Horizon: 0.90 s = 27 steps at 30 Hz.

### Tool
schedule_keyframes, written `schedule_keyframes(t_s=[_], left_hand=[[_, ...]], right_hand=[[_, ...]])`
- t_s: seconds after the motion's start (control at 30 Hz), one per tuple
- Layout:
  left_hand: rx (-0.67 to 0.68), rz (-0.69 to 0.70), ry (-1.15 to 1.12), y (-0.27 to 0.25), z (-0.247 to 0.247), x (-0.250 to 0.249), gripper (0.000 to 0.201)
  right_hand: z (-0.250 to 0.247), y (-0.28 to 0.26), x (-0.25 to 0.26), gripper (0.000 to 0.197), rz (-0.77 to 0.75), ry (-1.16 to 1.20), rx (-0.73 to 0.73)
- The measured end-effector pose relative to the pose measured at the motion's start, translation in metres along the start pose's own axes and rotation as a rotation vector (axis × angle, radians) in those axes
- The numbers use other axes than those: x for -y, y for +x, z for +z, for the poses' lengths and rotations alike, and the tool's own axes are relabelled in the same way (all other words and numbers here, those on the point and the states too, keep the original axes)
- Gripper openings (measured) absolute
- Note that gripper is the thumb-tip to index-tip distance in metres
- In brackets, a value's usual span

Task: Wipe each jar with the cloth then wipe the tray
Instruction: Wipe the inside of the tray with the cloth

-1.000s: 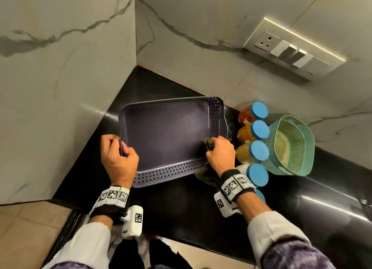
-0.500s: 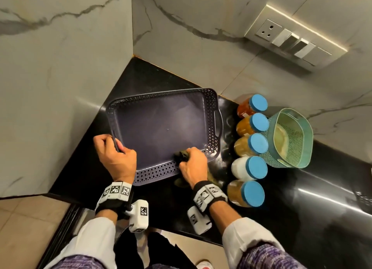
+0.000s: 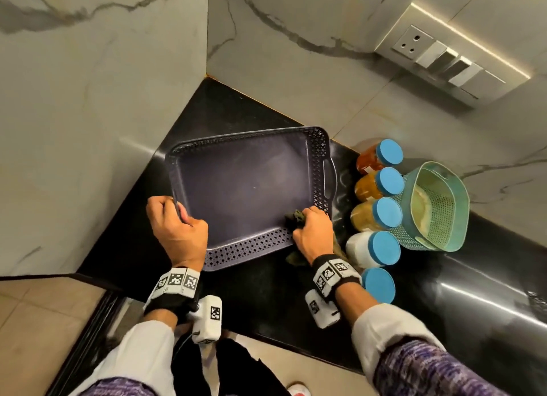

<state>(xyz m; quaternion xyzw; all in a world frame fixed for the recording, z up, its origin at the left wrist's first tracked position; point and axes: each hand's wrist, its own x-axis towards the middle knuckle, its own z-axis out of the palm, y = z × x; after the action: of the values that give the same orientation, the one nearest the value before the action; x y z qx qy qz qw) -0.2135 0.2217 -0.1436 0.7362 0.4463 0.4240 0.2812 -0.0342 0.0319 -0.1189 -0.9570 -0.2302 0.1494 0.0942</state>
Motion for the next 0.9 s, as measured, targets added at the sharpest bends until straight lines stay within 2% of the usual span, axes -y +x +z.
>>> schedule_keyframes(t_s=[0.17,0.3,0.4,0.47,0.57,0.63,0.73,0.8,0.83,0.9], left_hand=[[-0.046,0.001,-0.015,0.001,0.005,-0.004,0.014],[-0.053,0.003,0.007,-0.005,0.007,-0.006,0.015],[-0.046,0.016,0.009,-0.006,0.006,-0.006,0.014],[-0.024,0.015,0.011,-0.005,0.006,-0.003,0.014],[-0.005,-0.003,-0.009,-0.009,0.002,-0.006,0.014],[0.015,-0.064,-0.042,-0.015,-0.004,-0.016,0.014],[-0.028,-0.205,-0.074,-0.005,-0.016,-0.024,0.040],[-0.043,-0.233,-0.026,0.016,-0.023,-0.025,0.054],[-0.002,-0.210,0.018,0.027,-0.025,-0.024,0.058],[0.161,-0.164,0.083,0.047,-0.020,-0.022,0.060]], right_hand=[[0.028,-0.026,0.036,0.018,-0.068,0.175,0.036],[0.063,-0.059,0.087,0.018,-0.157,0.323,0.104],[0.081,-0.075,0.120,0.015,-0.224,0.342,0.186],[0.080,-0.075,0.124,0.013,-0.245,0.357,0.218],[0.066,-0.070,0.113,0.017,-0.383,0.242,0.259],[0.053,-0.065,0.104,0.022,-0.502,0.110,0.289],[0.034,-0.051,0.094,0.028,-0.647,-0.072,0.374],[0.017,-0.038,0.086,0.028,-0.701,-0.177,0.423],[0.009,-0.033,0.081,0.028,-0.728,-0.243,0.438],[-0.006,-0.026,0.073,0.028,-0.766,-0.375,0.464]])
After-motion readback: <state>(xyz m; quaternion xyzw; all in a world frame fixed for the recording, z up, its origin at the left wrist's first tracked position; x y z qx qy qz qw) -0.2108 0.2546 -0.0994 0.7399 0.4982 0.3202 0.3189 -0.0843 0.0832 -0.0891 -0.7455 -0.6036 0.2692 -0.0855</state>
